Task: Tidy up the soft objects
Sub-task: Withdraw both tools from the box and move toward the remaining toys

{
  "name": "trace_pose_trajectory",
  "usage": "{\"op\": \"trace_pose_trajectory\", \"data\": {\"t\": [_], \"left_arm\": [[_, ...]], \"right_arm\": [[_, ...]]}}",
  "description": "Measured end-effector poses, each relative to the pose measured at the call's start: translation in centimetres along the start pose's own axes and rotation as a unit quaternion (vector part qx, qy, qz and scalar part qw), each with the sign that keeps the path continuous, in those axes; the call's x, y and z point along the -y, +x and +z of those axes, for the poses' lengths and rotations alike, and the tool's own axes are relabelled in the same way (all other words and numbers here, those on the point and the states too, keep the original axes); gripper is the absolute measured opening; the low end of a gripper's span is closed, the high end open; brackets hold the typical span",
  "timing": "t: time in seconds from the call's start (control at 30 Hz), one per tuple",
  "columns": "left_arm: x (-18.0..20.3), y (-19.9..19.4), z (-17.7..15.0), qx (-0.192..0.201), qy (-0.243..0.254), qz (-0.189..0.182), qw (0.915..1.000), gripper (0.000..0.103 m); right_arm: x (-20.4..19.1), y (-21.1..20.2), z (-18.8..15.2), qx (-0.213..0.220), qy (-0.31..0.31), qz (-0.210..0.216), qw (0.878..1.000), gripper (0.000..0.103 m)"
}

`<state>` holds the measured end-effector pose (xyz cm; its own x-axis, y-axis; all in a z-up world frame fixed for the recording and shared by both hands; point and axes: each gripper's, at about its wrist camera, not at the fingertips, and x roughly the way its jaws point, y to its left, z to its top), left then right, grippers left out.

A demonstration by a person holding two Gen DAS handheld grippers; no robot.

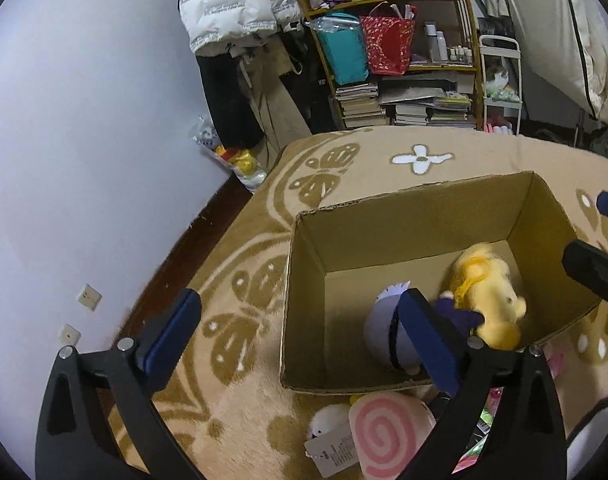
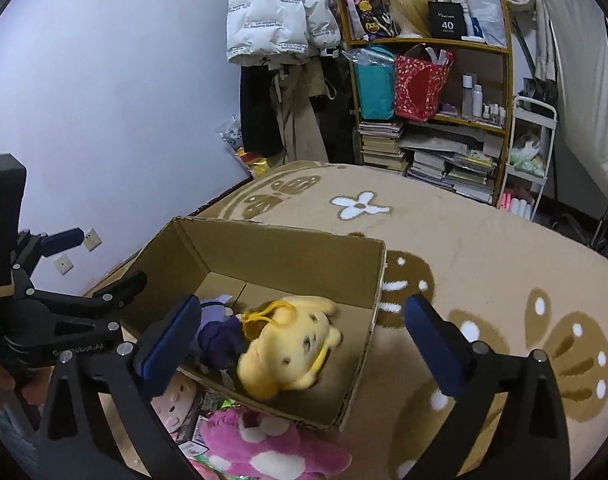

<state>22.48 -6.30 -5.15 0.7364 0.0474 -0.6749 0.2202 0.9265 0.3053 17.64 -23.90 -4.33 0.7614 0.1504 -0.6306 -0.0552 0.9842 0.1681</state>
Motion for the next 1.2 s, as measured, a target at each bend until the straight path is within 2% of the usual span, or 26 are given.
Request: {"op": "trace_pose_trajectory", "data": {"t": [0.33,0.67,0.97,1.2], "left_arm": [[-2.0,-1.0,-0.8,-0.016,-0.035,-0.006,0.9992,0.098],[-3.4,-3.2,-2.6,-0.030,-0.064,-0.025,0.9972,0.098],[-2.9,-5.6,-4.1,-0.027,-0.055,-0.041,0.9973,0.098],[-2.5,-5.4,-5.0,-0.049,-0.056,-0.062,0.9953,0.098]], "right_arm": [[-0.3,-1.5,-0.5,0.000,0.015,0.000,1.000,0.103],[-1.4,-4.8,-0.8,0.021,0.014,-0.015,1.000,0.103],[-2.7,-6.6,-2.7,0.013,0.020,-0.016,1.000,0.103],[-3.1,-6.6,-4.5,0.003,0.032,-0.015,0.999,0.103]]}}
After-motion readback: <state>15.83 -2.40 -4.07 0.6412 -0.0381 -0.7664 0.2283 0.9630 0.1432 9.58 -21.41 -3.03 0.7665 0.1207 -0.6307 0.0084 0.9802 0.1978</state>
